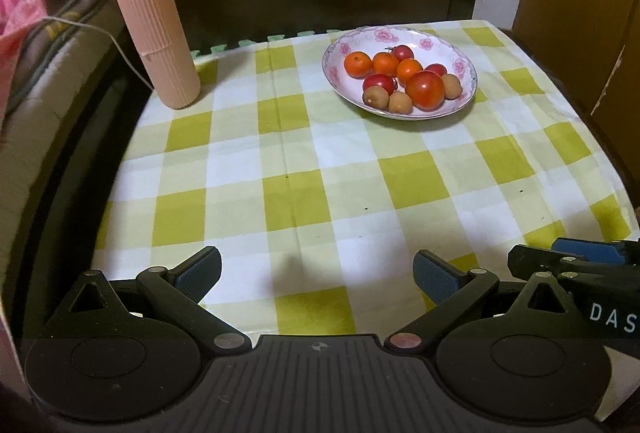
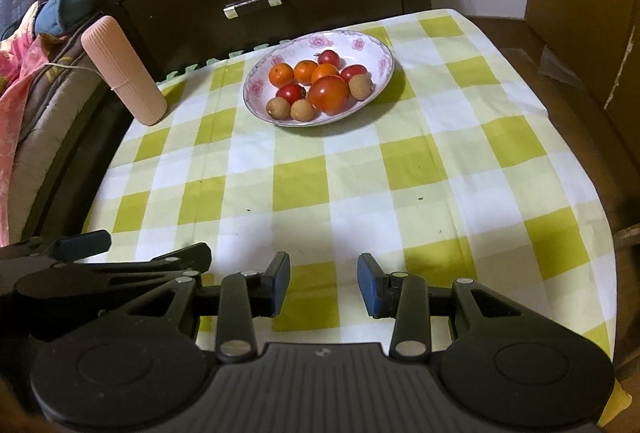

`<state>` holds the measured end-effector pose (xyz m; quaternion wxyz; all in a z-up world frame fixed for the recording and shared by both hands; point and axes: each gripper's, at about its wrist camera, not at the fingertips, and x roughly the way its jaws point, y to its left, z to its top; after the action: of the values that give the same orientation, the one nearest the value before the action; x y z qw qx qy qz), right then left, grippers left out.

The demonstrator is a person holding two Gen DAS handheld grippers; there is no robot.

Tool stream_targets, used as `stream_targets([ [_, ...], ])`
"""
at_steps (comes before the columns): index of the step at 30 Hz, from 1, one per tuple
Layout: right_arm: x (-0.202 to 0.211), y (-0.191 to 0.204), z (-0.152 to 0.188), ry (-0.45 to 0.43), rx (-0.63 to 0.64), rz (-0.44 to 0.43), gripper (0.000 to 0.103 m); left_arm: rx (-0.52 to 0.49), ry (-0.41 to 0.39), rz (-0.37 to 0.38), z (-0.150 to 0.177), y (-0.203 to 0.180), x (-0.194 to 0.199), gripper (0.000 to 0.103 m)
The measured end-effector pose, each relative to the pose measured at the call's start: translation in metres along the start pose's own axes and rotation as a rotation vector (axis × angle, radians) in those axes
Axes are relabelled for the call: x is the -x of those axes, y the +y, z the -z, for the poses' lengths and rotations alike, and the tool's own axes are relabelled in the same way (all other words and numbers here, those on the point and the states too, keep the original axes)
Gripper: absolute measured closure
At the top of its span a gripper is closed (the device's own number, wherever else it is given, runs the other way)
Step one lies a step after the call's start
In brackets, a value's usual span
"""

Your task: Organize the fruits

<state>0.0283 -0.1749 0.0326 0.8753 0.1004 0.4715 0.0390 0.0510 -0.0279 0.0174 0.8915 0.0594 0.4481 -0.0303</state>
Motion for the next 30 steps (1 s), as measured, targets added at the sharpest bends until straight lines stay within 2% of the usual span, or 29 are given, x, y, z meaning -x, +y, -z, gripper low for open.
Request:
stream_targets([
  [30,0.0052,0.0023,0.0079,-0.004,-0.003,-0.014,0.068,0.010,-0.009,-0.003,0.0060,0.0040,0.0084,0.000],
])
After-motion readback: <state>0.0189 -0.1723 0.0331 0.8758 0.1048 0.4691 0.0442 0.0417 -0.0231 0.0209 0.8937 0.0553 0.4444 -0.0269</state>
